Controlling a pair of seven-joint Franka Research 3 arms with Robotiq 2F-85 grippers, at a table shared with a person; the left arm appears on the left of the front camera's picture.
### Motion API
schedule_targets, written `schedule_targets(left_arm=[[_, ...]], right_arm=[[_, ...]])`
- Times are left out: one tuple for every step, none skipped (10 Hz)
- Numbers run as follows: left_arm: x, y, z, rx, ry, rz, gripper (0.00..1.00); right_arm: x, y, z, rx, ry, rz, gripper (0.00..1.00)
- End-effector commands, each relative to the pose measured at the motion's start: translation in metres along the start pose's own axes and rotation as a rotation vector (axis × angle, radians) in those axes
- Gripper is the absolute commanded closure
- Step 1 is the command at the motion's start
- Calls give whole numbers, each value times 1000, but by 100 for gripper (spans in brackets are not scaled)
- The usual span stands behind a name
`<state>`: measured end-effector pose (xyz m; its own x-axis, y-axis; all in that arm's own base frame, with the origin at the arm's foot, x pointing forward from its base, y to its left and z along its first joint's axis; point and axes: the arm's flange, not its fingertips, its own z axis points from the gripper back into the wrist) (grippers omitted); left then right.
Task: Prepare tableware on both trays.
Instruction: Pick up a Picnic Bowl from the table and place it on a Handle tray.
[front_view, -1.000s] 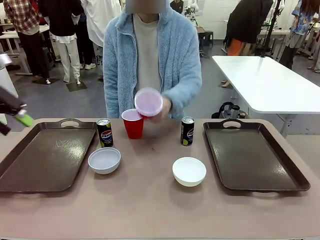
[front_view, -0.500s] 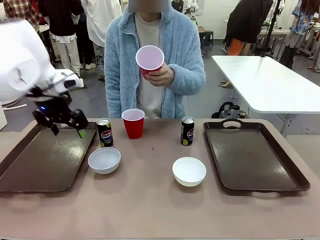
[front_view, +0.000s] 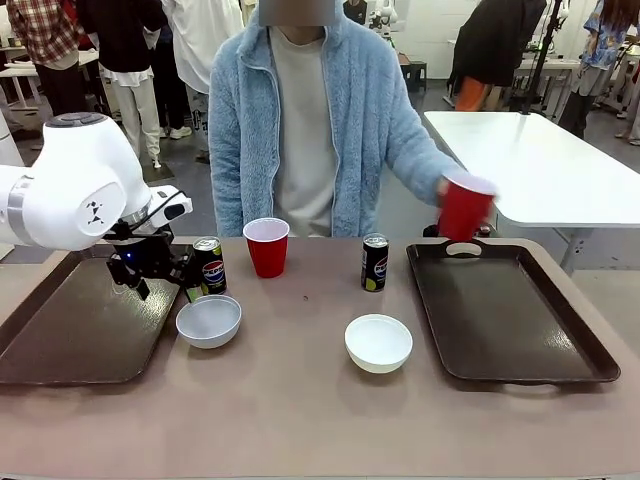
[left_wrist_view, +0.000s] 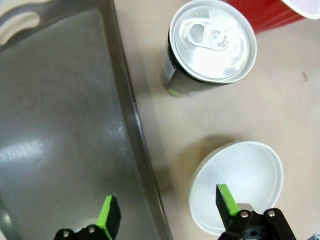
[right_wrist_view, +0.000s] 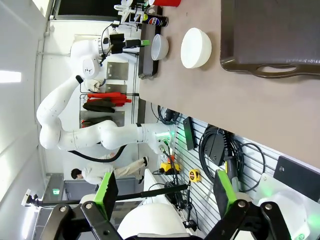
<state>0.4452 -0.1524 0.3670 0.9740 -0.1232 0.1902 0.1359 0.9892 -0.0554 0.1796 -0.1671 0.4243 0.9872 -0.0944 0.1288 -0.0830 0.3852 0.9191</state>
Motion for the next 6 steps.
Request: schedule_targets(left_arm=[[-2,0,17,20,-9,-3,0],[-2,0,17,20,-9,-3,0],[0,1,7,1,-7,0,0],[1,-8,9,0,-8,-20,0],[5,-15,8,0,15,-42,0],[10,-18,3,4,42,-34,0]], right_arm=[[2,2,1,6,-12,-10,0],[2,2,1,6,-12,-10,0],[2,2,1,6,-12,-10,0],[2,2,1,6,-12,-10,0],[2,2,1,6,-12,-10,0],[2,2,1,6,-12,-10,0]])
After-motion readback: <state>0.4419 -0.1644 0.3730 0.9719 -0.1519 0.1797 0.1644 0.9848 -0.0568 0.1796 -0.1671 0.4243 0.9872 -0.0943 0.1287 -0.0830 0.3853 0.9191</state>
